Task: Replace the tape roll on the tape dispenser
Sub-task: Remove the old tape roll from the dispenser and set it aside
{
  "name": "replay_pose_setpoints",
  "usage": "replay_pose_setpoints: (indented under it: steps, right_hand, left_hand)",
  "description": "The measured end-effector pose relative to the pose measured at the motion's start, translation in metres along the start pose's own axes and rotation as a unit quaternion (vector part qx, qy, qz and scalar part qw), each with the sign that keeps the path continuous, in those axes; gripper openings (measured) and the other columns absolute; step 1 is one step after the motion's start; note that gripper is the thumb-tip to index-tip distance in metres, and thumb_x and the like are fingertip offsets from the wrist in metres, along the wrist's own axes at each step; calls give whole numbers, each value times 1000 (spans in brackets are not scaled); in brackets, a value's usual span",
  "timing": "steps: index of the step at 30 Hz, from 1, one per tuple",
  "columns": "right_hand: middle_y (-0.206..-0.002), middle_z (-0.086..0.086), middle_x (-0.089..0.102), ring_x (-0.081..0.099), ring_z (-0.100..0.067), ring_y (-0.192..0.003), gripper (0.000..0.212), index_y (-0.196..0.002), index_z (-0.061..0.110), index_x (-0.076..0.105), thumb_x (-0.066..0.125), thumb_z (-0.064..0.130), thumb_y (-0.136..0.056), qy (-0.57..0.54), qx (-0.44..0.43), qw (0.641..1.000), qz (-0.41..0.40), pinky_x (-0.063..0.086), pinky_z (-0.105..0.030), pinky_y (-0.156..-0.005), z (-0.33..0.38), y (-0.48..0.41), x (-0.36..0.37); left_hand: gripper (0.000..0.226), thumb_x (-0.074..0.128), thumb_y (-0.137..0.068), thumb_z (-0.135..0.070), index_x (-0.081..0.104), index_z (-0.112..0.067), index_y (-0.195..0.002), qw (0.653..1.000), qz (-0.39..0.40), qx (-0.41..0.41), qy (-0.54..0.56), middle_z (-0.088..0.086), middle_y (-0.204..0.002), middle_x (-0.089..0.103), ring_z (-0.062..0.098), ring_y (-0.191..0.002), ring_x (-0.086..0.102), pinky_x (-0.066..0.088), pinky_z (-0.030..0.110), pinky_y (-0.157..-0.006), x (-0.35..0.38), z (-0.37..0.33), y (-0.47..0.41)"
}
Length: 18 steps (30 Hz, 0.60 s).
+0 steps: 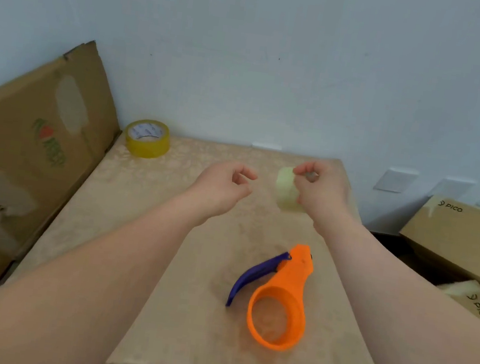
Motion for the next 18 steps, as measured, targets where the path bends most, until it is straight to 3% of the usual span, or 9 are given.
replay_pose_setpoints:
  steps: [3, 6, 11, 15, 18]
  right_hand:
    - [-107, -8, 65, 62, -32, -97, 36, -86, 28, 65, 43, 0, -80, 218, -36, 975, 28, 52, -38, -80, -10, -28, 13]
    - [-121, -12, 60, 57, -34, -109, 41, -108, 16, 67, 41, -3, -83, 332, -21, 942, 39, 46, -35, -84, -16, -48, 20]
    - [-133, -15, 52, 51, -34, -119, 43, -123, 6, 60, 42, -4, -85, 371, -19, 928, 15, 43, -37, -96, -32, -76, 24]
    - [-138, -16, 41, 48, -36, -116, 37, -120, 0, 55, 43, -3, -85, 368, -21, 929, 33, 40, -34, -94, -37, -90, 23]
    - [-156, -14, 17, 33, -35, -134, 51, -138, 10, 39, 39, 4, -87, 391, 10, 917, 86, 33, -37, -104, -36, -91, 23]
  left_hand:
    - [23, 54, -85, -13, 63, -20, -106, 1000, 13, -7, -6, -7, -83, 56, 14, -77, 53, 39, 23, -56, 2, 9, -25]
    - [23, 54, -86, -14, 64, -20, -106, 999, 24, -18, -11, -3, -87, 57, 14, -79, 54, 39, 22, -56, 2, 19, -44]
    - [19, 56, -85, -16, 64, -22, -101, 998, 52, -26, -8, -2, -89, 58, 13, -79, 54, 40, 22, -60, 1, 27, -65]
    - [18, 56, -85, -16, 65, -21, -100, 998, 61, -30, -3, -5, -83, 56, 8, -69, 50, 36, 21, -57, 0, 28, -78]
    - [20, 56, -86, -15, 65, -19, -103, 997, 65, -33, -4, -4, -83, 56, 10, -74, 52, 39, 21, -60, -1, 29, -83]
Point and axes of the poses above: each hand's wrist, its own y-axis away from the middle knuckle, its own x-axis out of the palm, z = x × y, the point moved 1 cm from there along -y, towards the middle knuckle
